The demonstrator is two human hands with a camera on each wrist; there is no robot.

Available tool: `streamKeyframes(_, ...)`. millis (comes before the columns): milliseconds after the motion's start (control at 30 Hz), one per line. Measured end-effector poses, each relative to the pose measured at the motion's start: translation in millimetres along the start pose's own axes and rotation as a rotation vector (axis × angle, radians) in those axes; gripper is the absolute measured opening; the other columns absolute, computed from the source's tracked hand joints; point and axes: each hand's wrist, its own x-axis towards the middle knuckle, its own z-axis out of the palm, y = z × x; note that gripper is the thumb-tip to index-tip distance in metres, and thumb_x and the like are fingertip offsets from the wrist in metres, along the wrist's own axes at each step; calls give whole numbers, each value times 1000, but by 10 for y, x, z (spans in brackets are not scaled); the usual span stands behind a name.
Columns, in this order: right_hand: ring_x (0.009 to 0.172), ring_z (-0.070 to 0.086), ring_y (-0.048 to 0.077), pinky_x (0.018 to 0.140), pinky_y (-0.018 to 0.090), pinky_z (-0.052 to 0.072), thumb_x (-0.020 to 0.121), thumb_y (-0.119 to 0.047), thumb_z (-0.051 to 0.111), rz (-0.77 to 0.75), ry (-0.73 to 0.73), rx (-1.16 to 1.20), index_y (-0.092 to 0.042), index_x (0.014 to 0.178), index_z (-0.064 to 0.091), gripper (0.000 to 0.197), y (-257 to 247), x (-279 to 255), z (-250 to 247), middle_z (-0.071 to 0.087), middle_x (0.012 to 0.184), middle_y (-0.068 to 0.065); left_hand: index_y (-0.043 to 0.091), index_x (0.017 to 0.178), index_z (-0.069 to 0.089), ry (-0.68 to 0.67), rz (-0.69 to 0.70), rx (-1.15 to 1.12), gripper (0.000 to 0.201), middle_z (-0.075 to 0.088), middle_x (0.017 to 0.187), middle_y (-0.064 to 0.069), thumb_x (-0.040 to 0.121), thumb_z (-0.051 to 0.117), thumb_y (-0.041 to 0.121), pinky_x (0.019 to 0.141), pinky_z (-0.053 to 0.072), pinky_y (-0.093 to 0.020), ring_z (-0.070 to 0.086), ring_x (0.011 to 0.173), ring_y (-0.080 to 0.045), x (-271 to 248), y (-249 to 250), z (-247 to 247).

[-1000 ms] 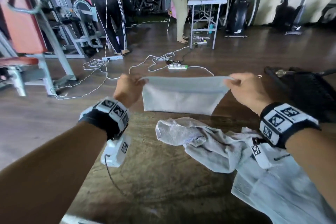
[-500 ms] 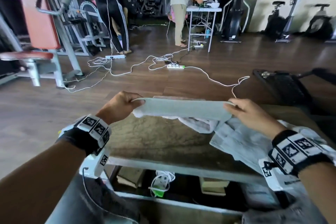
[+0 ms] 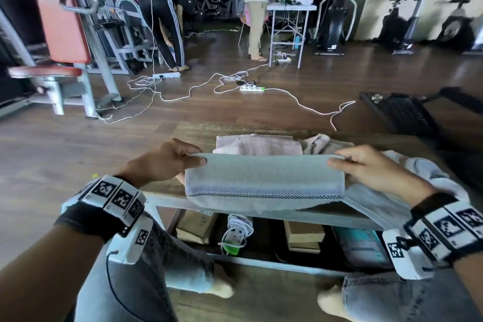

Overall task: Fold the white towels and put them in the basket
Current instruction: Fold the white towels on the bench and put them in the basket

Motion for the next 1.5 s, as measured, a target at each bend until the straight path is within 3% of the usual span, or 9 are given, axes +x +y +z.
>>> streamKeyframes(133,84,72,27,79,47,54,95,-33,62,25,140,-124,-11,91,74,25,101,347,-3,75,92,9,12,78,72,140,-22,-4,18,69,71,-10,93,63,12,60,57,-36,65,65,-19,338,-205,-15)
streamKeyframes(267,56,67,7,57,29,49,98,-23,62,75,243,-227,-7,86,71,22,217,901,-41,74,83,12,1,81,67,290,-52,57,17,58,66,-8,91,65,13,59,49,-33,53,61,-18,813,-339,-52)
streamKeyframes(433,73,66,17,71,30,49,92,-18,69,78,352,-295,-15,85,72,8,428,1823,-70,75,83,4,13,80,66,367,-153,55,14,71,69,-16,87,65,25,59,59,-40,70,53,-25,1632,-590,-198)
streamKeyframes(567,64,63,18,68,28,50,89,-17,71,132,397,-344,-17,79,69,9,713,2596,-9,71,74,3,20,76,67,442,-197,124,21,69,67,-6,78,63,40,66,59,-40,69,64,-26,2374,-928,-244)
streamKeyframes(767,74,64,26,66,24,40,84,-16,70,274,392,-455,-13,70,68,15,1397,3341,335,66,69,3,19,72,65,408,-249,232,19,65,65,-1,87,69,29,54,40,-20,57,57,-17,3146,-1529,149)
streamKeyframes(967,72,63,22,62,25,42,79,-8,78,223,214,-565,-17,68,71,15,1654,3414,535,69,72,2,11,90,73,358,-75,407,9,66,79,-6,85,71,19,64,39,-22,58,69,-21,3261,-1792,344)
streamKeyframes(1133,84,58,25,69,29,42,82,0,68,243,115,-629,-12,83,64,13,1512,3381,568,62,86,4,11,91,68,209,-116,508,8,64,80,-3,85,72,14,35,38,-11,54,54,-10,3303,-1678,294)
streamKeyframes(1300,78,57,25,65,30,38,85,2,58,140,268,-497,-13,79,57,16,1398,3261,434,62,80,4,13,85,62,177,-98,515,9,61,88,-1,85,71,13,47,33,-15,56,73,-15,3187,-1528,154)
streamKeyframes(1500,73,58,21,62,25,37,88,-8,71,5,360,-409,-13,84,68,7,935,2846,78,68,78,4,19,71,62,121,-58,459,22,57,69,10,73,80,6,53,37,-14,54,64,-8,2792,-1063,-260)
